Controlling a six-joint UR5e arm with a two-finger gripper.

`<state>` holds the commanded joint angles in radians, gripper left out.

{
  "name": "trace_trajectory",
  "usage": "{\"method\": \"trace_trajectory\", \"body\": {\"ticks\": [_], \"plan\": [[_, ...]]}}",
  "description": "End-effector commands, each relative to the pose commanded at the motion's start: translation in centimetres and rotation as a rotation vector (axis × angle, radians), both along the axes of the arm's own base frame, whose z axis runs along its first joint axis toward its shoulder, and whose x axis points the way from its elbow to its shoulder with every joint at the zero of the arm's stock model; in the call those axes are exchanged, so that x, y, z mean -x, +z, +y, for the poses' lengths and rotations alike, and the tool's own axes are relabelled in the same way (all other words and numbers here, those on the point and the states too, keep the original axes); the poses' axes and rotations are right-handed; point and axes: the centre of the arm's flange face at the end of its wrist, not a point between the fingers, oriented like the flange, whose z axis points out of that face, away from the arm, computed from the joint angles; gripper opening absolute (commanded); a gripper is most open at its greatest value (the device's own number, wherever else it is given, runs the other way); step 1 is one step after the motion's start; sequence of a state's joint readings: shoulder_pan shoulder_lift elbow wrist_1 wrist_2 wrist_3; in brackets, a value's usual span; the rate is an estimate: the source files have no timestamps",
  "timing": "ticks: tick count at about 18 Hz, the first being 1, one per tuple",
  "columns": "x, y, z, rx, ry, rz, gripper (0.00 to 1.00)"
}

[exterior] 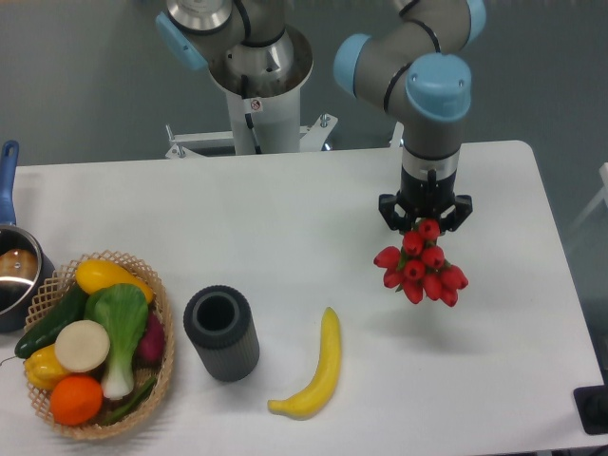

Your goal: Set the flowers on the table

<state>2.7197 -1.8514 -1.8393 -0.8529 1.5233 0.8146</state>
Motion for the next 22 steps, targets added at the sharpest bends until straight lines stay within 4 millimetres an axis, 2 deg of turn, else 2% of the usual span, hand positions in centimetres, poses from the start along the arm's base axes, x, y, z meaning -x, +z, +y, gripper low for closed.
{"method": "trace_trajectory", "body": {"ticks": [9,11,14,15,17,18,20,22], "plan": [[1.3,-4.2,0.8,0.029,0.022,-0.061,0.45],[1.7,-3.7,1.1,0.019,0.017,-0.053,0.54],[2.5,-2.6,1.3,0.010,0.012,-0.027,0.74],[2.7,-2.5,1.3,0.008,0.014,-0.024,0.76],[3.0,-2.1,1.2,0.007,0.011,-0.013,0.94],[3.0,-1.7,1.1,0.005,0.013,-0.007,0.99],[3.2,-1.1,0.9,0.002,0.018,0.005,1.00],[4.5,0.5,-0.2,0.005,0.041,0.042,1.00]]}}
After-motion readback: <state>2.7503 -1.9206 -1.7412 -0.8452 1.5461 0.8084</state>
